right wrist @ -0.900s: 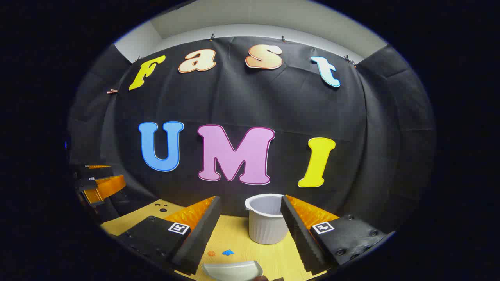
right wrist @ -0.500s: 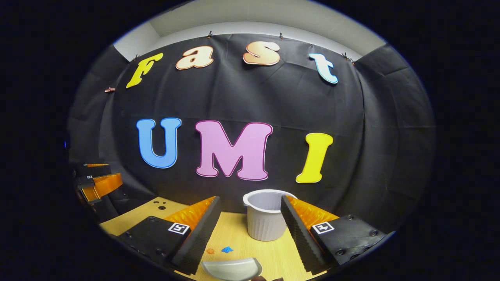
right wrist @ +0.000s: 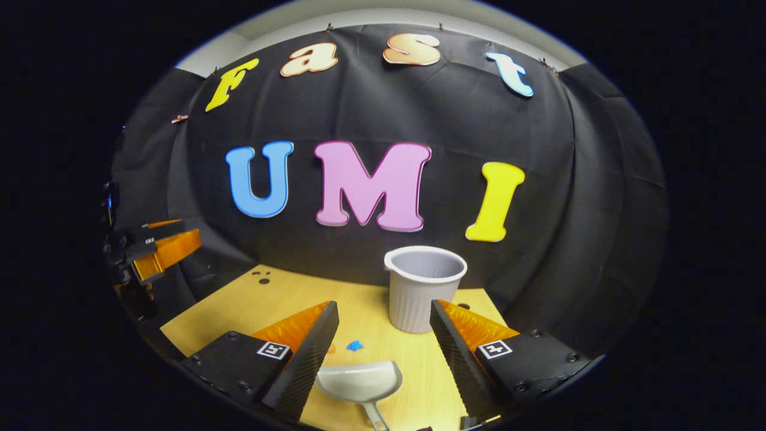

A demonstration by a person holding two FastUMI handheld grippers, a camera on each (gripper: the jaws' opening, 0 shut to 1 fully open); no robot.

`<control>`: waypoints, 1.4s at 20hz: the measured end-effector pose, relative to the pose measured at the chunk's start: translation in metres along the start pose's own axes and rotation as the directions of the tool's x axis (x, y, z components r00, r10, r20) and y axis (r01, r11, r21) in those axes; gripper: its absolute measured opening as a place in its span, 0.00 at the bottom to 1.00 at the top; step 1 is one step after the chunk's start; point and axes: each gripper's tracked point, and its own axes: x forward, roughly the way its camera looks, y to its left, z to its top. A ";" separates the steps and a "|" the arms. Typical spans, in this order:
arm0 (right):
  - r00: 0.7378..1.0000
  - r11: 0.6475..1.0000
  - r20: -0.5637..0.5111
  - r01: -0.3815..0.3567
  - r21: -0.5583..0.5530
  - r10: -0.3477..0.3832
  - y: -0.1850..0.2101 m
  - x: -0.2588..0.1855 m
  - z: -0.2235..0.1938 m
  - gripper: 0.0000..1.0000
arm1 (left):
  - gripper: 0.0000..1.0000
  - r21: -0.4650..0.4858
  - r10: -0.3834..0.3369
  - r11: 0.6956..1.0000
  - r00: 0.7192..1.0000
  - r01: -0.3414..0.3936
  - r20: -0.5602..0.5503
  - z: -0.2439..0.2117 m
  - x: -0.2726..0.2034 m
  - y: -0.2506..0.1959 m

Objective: Pick up the small broom and dustpan from the desktop, sweep the trash into the dustpan with the broom, and then empty the trash into the garbage bin.

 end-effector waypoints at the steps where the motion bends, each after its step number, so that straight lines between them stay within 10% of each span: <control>1: 0.999 1.000 -0.048 -0.014 0.006 0.015 0.001 -0.004 -0.017 0.98 | 0.94 -0.001 0.002 1.000 1.000 -0.002 -0.005 -0.002 -0.001 0.000; 11: 0.861 0.991 -0.499 -0.132 -0.026 0.102 0.017 -0.013 -0.205 0.98 | 0.94 0.003 0.002 1.000 0.997 -0.001 -0.080 -0.032 -0.010 0.001; 20: 0.727 0.981 -0.677 -0.191 -0.036 0.116 0.033 0.036 -0.314 0.98 | 0.94 0.019 0.036 0.999 0.995 -0.035 -0.091 -0.038 -0.011 0.015; 28: 0.673 0.987 -0.729 -0.159 0.024 0.126 0.036 0.069 -0.353 0.96 | 0.94 0.023 0.090 0.996 0.988 -0.088 -0.125 -0.049 -0.012 0.032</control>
